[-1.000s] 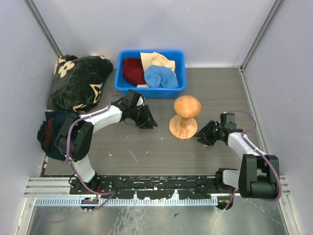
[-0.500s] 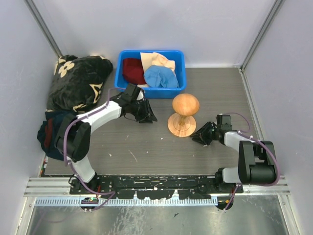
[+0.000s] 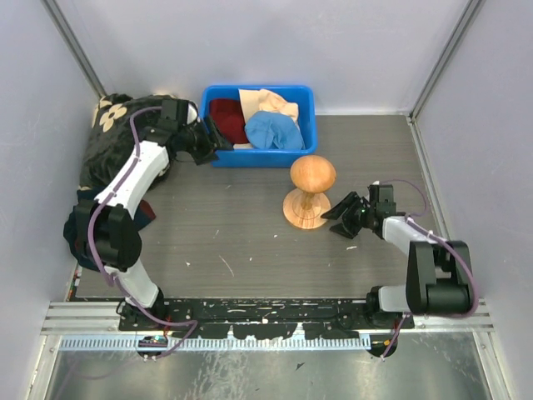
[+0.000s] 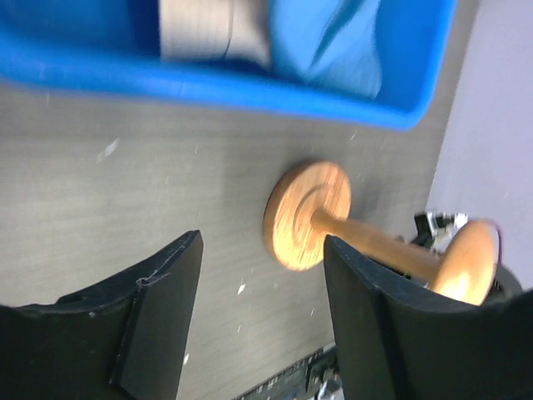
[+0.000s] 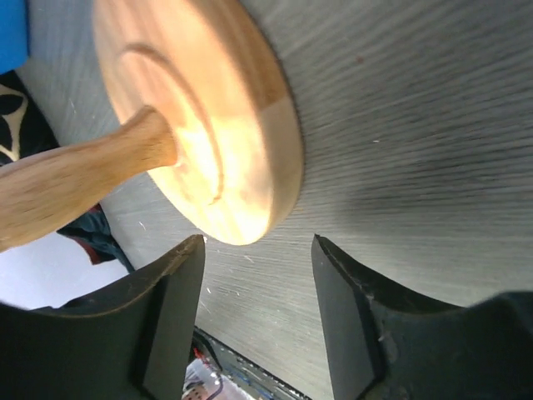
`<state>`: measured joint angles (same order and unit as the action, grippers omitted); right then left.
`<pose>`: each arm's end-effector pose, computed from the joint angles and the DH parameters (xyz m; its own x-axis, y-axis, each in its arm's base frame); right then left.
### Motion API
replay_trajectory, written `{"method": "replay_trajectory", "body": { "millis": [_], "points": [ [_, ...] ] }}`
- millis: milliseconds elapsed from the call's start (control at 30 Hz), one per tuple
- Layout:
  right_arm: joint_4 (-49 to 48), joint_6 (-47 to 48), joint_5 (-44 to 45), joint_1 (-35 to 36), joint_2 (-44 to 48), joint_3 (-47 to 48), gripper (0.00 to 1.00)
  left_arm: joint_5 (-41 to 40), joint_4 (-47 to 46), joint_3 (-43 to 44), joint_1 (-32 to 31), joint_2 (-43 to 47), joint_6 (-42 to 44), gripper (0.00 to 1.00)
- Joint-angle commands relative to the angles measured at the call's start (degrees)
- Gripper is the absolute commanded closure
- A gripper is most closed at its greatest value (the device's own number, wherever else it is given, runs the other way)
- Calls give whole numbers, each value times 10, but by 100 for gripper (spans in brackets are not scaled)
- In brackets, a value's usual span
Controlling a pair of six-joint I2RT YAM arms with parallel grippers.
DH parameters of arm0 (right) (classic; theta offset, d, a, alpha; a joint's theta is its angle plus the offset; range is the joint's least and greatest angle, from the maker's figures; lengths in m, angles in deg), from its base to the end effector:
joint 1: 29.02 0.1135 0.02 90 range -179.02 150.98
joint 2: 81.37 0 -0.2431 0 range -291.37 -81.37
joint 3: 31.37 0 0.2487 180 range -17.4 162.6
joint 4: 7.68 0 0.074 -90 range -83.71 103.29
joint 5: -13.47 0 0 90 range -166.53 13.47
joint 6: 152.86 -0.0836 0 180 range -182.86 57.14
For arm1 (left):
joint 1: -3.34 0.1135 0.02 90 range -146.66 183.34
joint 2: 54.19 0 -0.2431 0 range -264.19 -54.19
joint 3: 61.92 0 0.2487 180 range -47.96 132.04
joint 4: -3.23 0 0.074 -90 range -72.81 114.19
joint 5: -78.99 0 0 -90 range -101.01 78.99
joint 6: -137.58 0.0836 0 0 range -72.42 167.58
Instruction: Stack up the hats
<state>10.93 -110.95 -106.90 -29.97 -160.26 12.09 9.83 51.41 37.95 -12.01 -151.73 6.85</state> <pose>0.2623 0.0379 0.0896 -0.7509 0.6546 -0.0877 0.4136 0.5695 0.7104 0.3840 -0.1362 0.2555 -0.8417 -0.4013 -0.3613 -0.0829 0.7572 -0.6479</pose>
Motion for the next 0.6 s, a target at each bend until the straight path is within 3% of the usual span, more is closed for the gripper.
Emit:
{"method": "replay_trajectory", "body": {
  "millis": [0,200,567],
  "points": [
    [94,62,50,1,77,73,38,14,0,114,6,-76,49,29],
    [142,90,58,-9,102,101,34,51,-33,250,-4,-188,74,23],
    [146,94,27,-57,128,87,32,-76,80,512,-44,-367,127,23]
  ]
}}
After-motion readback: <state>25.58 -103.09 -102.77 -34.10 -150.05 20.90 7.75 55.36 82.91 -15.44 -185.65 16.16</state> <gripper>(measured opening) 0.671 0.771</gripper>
